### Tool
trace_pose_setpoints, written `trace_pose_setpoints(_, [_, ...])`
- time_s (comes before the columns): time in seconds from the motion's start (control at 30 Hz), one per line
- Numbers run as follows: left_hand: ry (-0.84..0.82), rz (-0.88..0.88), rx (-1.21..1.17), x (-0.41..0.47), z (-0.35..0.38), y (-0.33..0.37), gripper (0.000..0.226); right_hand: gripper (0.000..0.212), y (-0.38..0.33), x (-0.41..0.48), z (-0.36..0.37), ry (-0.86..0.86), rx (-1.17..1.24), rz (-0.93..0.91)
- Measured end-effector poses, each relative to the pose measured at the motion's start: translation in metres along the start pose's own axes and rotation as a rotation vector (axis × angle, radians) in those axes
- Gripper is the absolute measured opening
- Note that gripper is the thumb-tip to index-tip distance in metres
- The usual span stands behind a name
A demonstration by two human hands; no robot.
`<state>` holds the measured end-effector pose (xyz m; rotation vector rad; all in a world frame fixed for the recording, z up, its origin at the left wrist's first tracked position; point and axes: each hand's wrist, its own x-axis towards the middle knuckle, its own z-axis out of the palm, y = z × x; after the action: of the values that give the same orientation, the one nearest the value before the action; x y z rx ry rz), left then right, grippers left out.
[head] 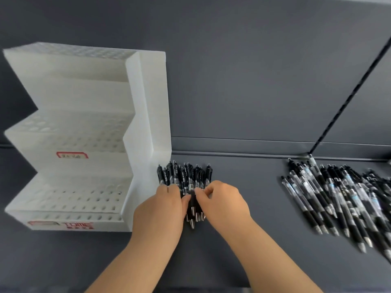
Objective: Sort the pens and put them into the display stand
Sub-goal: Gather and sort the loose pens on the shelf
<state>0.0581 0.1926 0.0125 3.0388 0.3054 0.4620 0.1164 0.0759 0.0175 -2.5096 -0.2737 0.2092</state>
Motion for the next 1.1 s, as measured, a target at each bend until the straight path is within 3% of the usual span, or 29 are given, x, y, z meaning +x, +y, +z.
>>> trace_pose_setpoints(0.27, [-0.013,0.104,-0.047,0.012,0.003,0.034,0.032,0.028,0.036,-0.008,-0.025,0.061,-0.050,0.057])
trace_pose_setpoints(0.6, [-0.152,0.244,-0.016,0.018,0.014,0.149,0.031,0.024,0.139,-0.025,-0.090,0.141,-0.175,0.047])
trace_pose_setpoints(0.73, [-0.058,0.190,0.013,0.016,0.020,0.209,0.028,0.021,0.189,-0.031,-0.129,0.140,-0.208,0.034])
trace_pose_setpoints(1.1, [-0.158,0.100,0.076,0.012,0.032,0.309,0.029,0.018,0.289,-0.014,-0.209,0.113,-0.179,0.053])
